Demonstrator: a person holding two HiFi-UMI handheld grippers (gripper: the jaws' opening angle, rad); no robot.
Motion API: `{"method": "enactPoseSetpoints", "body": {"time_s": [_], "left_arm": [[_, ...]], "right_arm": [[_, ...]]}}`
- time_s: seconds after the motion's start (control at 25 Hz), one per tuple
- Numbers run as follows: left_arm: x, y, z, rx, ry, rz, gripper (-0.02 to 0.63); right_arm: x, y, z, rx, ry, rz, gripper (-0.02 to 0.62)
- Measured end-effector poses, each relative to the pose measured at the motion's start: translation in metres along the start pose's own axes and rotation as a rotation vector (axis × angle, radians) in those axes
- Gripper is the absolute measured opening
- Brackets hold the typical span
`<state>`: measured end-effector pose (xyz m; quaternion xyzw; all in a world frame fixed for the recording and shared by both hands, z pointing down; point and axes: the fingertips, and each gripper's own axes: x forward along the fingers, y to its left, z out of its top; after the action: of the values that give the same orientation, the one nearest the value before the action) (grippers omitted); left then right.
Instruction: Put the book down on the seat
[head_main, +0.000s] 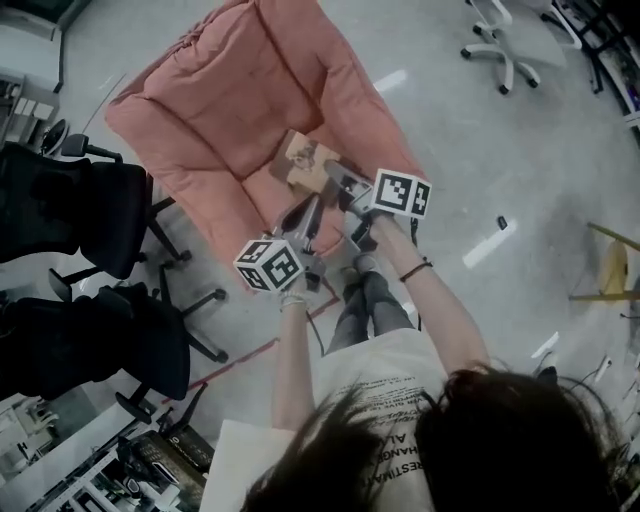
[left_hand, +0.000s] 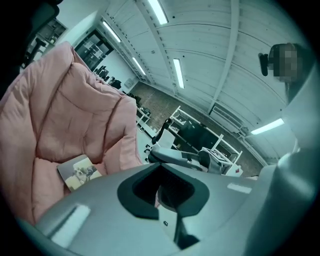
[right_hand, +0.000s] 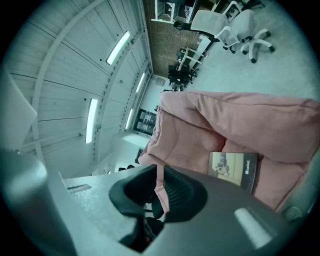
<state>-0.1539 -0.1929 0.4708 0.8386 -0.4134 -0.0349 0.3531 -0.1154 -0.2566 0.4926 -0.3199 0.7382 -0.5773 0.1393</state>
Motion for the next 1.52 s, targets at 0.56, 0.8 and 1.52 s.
{"method": "enactPoseSetpoints", "body": {"time_s": [0.56,0.8,1.52], "left_arm": [[-0.023,-0.047,0.026,0.048,-0.045,-0.032,0.000],[-0.031,-0.058,0.029,0.066,-0.061,-0.039,0.000],[-0.041,-0.062,0.037,0.086,-0.089,-0.028,0.000]], "right_arm": [[-0.035,0.068,-0.009,-0.054,0.007,0.125,0.018],[-0.045,0.082,-0.012,-0.067,-0.029,0.148,0.003],[-0.052,0.092,-0.013,-0.024,-0.075,0.201,0.003]]}}
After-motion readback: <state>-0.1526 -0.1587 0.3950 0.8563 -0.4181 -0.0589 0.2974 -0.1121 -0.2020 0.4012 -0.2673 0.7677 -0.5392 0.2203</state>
